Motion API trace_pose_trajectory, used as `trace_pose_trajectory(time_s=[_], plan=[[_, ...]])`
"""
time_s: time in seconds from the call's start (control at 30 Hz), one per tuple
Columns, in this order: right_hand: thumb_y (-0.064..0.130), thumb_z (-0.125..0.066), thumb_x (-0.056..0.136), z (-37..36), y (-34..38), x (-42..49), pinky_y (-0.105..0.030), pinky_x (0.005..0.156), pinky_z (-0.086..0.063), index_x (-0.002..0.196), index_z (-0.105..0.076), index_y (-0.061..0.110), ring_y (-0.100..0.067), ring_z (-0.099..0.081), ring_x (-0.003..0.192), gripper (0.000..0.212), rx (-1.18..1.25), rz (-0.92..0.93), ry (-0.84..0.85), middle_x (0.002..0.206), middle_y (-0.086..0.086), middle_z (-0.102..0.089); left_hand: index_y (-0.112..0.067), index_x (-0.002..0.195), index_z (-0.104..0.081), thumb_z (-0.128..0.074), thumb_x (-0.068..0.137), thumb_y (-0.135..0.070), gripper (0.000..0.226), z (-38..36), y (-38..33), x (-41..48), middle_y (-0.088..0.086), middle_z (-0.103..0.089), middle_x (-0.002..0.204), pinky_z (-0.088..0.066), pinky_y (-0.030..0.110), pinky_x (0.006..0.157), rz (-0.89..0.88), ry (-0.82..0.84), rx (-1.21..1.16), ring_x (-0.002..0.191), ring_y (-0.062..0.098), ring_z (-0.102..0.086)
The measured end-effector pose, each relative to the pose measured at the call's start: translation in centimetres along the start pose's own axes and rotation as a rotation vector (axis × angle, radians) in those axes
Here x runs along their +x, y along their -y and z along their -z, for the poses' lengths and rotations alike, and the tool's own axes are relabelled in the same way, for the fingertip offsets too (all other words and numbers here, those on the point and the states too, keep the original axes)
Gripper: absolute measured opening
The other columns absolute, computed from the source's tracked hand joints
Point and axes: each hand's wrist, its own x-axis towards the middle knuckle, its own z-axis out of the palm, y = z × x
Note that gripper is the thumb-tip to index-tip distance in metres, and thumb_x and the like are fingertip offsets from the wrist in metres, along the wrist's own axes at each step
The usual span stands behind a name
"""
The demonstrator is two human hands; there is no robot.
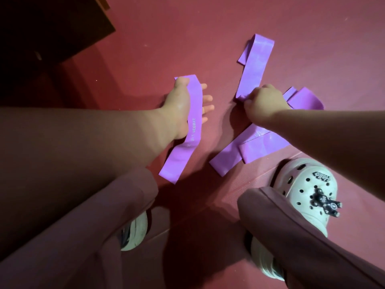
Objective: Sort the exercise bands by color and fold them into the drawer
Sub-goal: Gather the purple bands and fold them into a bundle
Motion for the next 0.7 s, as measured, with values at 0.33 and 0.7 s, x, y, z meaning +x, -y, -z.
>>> trace_pose_trajectory(time_s=[0.33,0.7], plan=[[0.010,-0.046,0.067,2.1,3.7,-2.4,-0.028,0.054,-0.024,0.054,-0.034,0.018,-0.018,-0.021,0.058,0.019,0.956,-0.087,0.161,0.056,0.001,-0.031,-0.024,0.114,-0.063,-0.025,0.096,-0.059,0.055,1.2,-0.1,0.8,0.004,-0.065,0.086,-0.045,0.032,0.073,-0.053,-0.054,0.144,0.073,0.021,-0.062],[0.010,-0.036,0.082,1.9,5.2,-2.9,-0.020,0.046,-0.045,0.065,-0.049,0.013,-0.021,-0.045,0.053,0.022,1.281,-0.096,0.735,0.060,-0.002,-0.047,-0.015,0.099,-0.069,-0.035,0.094,-0.058,0.054,1.3,-0.1,1.2,0.014,-0.067,0.079,-0.050,0.036,0.071,-0.175,-0.085,0.147,0.069,0.026,-0.063]])
